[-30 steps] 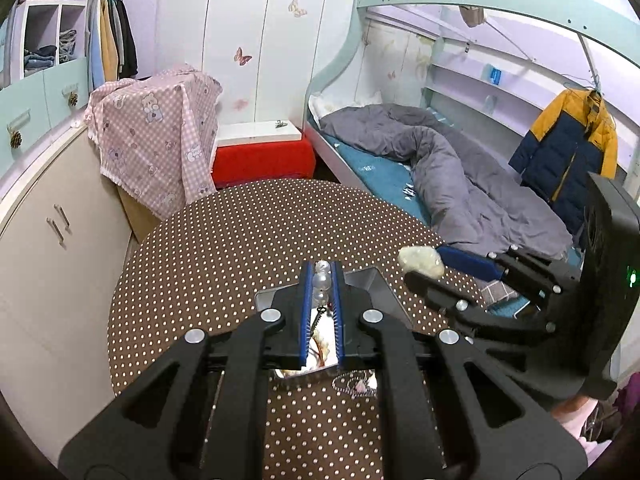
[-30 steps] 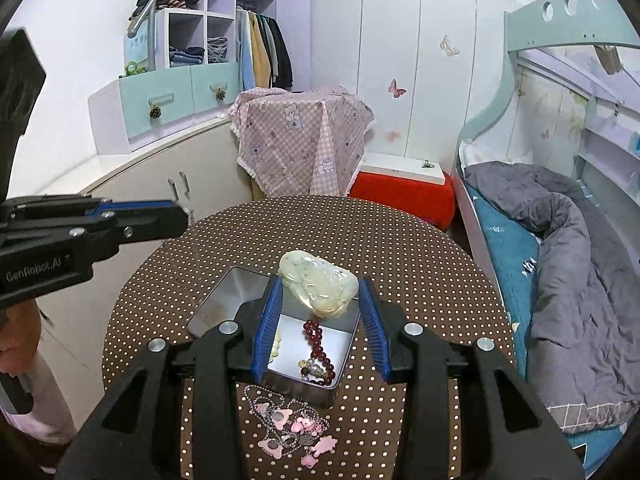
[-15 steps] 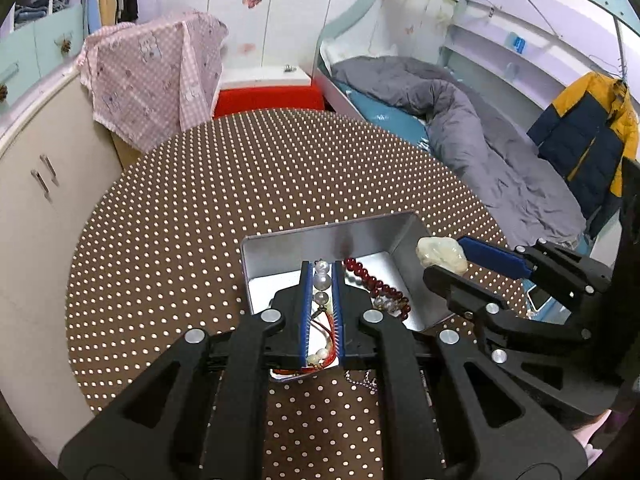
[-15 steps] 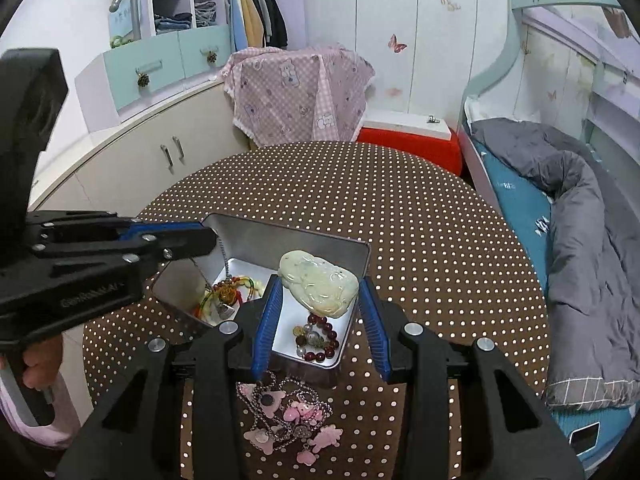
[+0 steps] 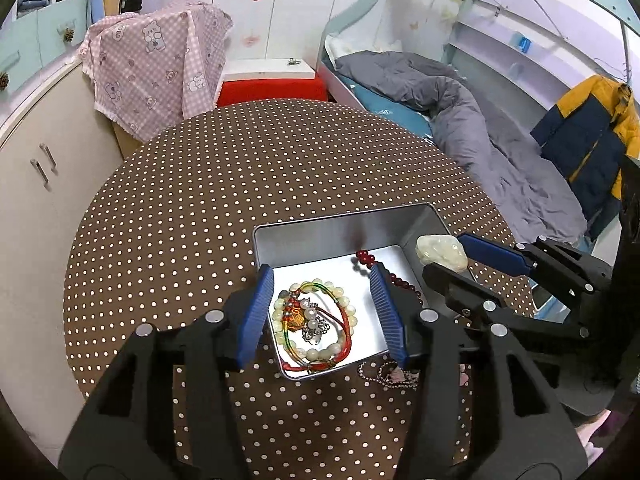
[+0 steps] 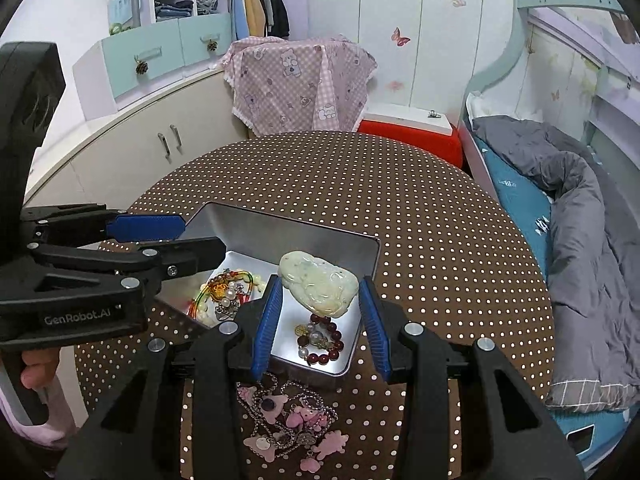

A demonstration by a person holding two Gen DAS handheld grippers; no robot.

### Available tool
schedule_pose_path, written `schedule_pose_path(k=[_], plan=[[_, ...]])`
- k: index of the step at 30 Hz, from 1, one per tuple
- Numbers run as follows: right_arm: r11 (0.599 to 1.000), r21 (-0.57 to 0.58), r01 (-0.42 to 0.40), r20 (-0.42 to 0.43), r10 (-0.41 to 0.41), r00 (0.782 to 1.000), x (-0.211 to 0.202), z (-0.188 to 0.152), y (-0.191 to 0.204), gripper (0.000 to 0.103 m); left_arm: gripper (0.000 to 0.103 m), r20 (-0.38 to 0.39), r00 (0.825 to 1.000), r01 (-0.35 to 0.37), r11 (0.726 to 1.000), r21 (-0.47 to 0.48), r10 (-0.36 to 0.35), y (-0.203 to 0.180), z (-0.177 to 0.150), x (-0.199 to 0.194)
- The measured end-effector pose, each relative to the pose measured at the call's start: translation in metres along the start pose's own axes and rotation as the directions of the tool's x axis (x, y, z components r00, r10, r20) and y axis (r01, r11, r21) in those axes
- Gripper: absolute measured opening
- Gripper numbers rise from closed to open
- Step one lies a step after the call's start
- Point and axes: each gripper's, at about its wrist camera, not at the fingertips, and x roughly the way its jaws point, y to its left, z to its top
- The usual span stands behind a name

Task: Organize jewelry
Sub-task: 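Open the right tool to drop the jade pendant into the box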

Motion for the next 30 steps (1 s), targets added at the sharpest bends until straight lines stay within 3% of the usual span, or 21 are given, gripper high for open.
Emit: schedule_pose_path(k=[30], plan=[[1.000, 0.010, 0.021, -0.004, -0.020, 1.000, -0.003, -0.004, 0.005, 0.037, 0.050, -0.002, 0.999, -0.034, 0.999, 0.004, 0.034, 0.003, -0.002, -0.007]])
